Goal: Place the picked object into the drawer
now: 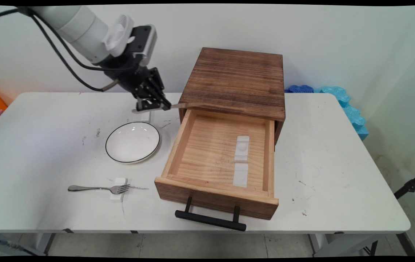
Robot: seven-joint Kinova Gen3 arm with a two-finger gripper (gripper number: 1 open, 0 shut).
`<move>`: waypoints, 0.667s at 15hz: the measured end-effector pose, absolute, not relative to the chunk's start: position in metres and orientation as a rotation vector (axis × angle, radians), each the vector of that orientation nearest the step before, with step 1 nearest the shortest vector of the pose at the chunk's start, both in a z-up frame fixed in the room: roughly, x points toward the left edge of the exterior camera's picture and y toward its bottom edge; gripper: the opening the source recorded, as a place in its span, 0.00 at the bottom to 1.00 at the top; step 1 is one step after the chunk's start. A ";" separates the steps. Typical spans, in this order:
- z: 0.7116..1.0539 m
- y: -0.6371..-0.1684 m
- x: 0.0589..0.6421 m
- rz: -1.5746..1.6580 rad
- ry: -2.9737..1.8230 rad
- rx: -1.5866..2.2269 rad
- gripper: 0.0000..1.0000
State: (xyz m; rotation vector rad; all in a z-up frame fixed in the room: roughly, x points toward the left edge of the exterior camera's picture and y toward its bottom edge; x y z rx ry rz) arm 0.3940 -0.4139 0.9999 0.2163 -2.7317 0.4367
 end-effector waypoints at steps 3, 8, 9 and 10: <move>0.998 -0.414 0.371 0.440 -2.720 0.194 0.00; 0.987 -0.422 0.328 0.447 -2.700 0.163 0.00; 0.984 -0.424 0.319 0.448 -2.697 0.157 0.00; 0.980 -0.426 0.311 0.448 -2.694 0.153 0.00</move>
